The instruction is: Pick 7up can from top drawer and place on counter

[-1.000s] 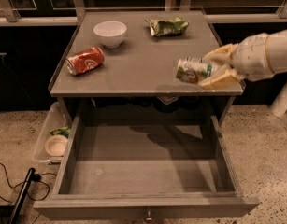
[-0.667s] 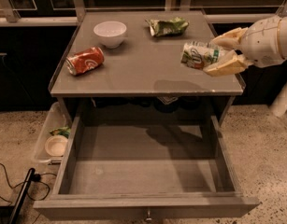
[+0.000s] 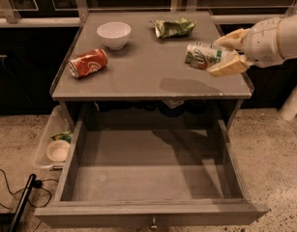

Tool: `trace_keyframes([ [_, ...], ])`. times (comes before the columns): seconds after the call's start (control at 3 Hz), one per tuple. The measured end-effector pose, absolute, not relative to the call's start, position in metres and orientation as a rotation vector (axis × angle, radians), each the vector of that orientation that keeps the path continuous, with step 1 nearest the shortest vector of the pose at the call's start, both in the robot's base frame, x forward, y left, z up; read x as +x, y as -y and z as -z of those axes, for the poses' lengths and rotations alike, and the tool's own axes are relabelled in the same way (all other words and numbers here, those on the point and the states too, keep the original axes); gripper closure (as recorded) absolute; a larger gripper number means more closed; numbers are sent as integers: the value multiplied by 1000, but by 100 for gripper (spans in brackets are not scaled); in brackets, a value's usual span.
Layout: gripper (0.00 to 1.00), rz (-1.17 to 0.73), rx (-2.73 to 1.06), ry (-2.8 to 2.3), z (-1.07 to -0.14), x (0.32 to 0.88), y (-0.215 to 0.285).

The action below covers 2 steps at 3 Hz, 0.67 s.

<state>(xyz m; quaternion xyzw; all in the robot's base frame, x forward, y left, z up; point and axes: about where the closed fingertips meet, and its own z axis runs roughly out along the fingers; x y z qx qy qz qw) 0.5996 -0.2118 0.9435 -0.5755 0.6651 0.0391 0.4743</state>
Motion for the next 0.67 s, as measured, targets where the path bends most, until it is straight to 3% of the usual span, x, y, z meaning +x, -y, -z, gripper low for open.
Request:
trace_keyframes([
  [0.67,100,-101,-1420,-1641,-939,686,213],
])
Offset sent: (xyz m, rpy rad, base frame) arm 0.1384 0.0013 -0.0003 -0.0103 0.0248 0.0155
